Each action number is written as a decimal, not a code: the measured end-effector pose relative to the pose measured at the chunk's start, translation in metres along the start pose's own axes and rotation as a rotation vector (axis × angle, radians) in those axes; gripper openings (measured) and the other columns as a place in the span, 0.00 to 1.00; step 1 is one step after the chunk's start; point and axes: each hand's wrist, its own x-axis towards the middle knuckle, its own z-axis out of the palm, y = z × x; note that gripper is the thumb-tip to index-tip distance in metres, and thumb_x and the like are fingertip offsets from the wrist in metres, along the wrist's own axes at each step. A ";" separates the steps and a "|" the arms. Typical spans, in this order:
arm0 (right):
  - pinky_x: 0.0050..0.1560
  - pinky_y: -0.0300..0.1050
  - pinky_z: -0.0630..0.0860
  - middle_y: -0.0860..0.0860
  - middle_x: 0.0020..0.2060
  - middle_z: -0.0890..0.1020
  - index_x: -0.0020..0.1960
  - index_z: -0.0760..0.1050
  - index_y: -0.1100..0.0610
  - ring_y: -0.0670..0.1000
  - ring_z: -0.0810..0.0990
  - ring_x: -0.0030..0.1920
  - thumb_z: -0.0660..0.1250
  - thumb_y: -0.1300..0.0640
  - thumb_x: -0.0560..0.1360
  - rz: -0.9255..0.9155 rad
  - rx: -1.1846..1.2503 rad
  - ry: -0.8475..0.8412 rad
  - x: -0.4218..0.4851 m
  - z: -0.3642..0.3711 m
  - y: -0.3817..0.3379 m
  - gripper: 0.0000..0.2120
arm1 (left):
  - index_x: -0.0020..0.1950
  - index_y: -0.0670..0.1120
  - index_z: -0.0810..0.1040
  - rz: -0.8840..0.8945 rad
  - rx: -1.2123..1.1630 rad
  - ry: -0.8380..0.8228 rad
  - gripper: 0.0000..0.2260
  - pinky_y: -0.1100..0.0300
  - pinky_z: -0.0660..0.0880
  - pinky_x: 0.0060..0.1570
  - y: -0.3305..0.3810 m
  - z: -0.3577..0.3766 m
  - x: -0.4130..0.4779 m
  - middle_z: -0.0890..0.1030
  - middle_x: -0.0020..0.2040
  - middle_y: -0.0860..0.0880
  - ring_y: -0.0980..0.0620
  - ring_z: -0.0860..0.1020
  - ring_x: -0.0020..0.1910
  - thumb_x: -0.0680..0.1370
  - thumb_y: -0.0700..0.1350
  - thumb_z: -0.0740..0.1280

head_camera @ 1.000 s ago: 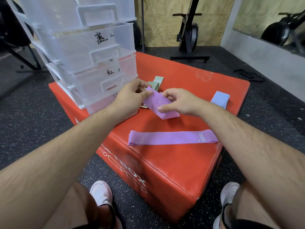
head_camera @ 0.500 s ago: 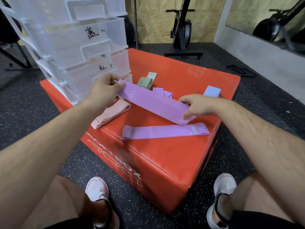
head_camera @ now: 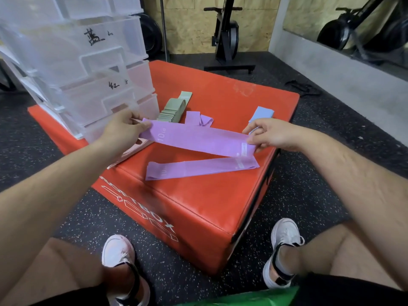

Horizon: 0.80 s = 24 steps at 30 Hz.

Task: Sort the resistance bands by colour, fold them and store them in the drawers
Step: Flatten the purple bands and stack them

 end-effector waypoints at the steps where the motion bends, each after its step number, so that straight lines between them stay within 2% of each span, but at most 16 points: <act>1: 0.34 0.36 0.77 0.58 0.41 0.82 0.60 0.75 0.61 0.48 0.82 0.35 0.66 0.67 0.79 -0.009 -0.008 0.015 -0.002 0.002 0.001 0.10 | 0.49 0.44 0.77 -0.004 0.001 -0.014 0.06 0.57 0.75 0.35 -0.002 0.001 -0.003 0.80 0.41 0.46 0.51 0.77 0.36 0.78 0.45 0.70; 4: 0.33 0.37 0.77 0.54 0.34 0.79 0.57 0.76 0.60 0.48 0.79 0.33 0.65 0.65 0.80 -0.025 -0.034 0.063 -0.008 0.006 0.005 0.07 | 0.48 0.45 0.78 -0.037 -0.012 -0.060 0.06 0.58 0.74 0.36 -0.007 0.004 -0.014 0.79 0.39 0.47 0.50 0.76 0.35 0.77 0.46 0.71; 8: 0.39 0.47 0.76 0.50 0.32 0.78 0.52 0.78 0.56 0.50 0.77 0.32 0.66 0.59 0.80 -0.014 -0.170 0.126 -0.009 0.010 0.016 0.03 | 0.44 0.48 0.78 -0.048 0.108 -0.095 0.04 0.63 0.72 0.30 -0.016 0.010 -0.028 0.78 0.36 0.50 0.54 0.74 0.31 0.77 0.45 0.71; 10: 0.42 0.51 0.76 0.50 0.32 0.78 0.53 0.77 0.57 0.51 0.78 0.31 0.68 0.59 0.79 0.006 -0.179 0.120 -0.008 0.015 0.019 0.04 | 0.44 0.47 0.77 -0.073 0.127 -0.115 0.05 0.63 0.72 0.28 -0.019 0.013 -0.032 0.78 0.36 0.50 0.55 0.74 0.31 0.77 0.45 0.72; 12: 0.43 0.53 0.78 0.52 0.34 0.79 0.56 0.75 0.58 0.53 0.79 0.33 0.69 0.61 0.79 0.033 -0.149 0.104 -0.008 0.020 0.020 0.07 | 0.45 0.46 0.77 -0.097 0.142 -0.141 0.06 0.60 0.74 0.31 -0.022 0.012 -0.035 0.78 0.36 0.48 0.52 0.75 0.33 0.76 0.45 0.73; 15: 0.42 0.52 0.77 0.54 0.36 0.77 0.59 0.74 0.59 0.54 0.78 0.35 0.68 0.63 0.79 0.033 -0.102 0.108 -0.008 0.023 0.019 0.10 | 0.46 0.45 0.77 -0.131 0.188 -0.142 0.06 0.57 0.76 0.32 -0.025 0.011 -0.038 0.78 0.36 0.47 0.49 0.76 0.33 0.76 0.45 0.73; 20: 0.38 0.45 0.70 0.50 0.36 0.75 0.54 0.75 0.52 0.50 0.73 0.35 0.62 0.57 0.82 0.002 -0.307 0.163 -0.003 0.028 0.020 0.04 | 0.46 0.43 0.75 -0.171 0.266 -0.188 0.06 0.66 0.71 0.21 -0.023 0.014 -0.046 0.78 0.33 0.45 0.53 0.73 0.21 0.77 0.43 0.71; 24: 0.40 0.44 0.70 0.49 0.41 0.78 0.54 0.75 0.52 0.49 0.75 0.40 0.61 0.52 0.82 -0.003 -0.415 0.194 0.000 0.034 0.022 0.06 | 0.49 0.41 0.76 -0.185 0.279 -0.227 0.08 0.63 0.73 0.25 -0.024 0.014 -0.048 0.79 0.33 0.45 0.52 0.74 0.24 0.77 0.44 0.72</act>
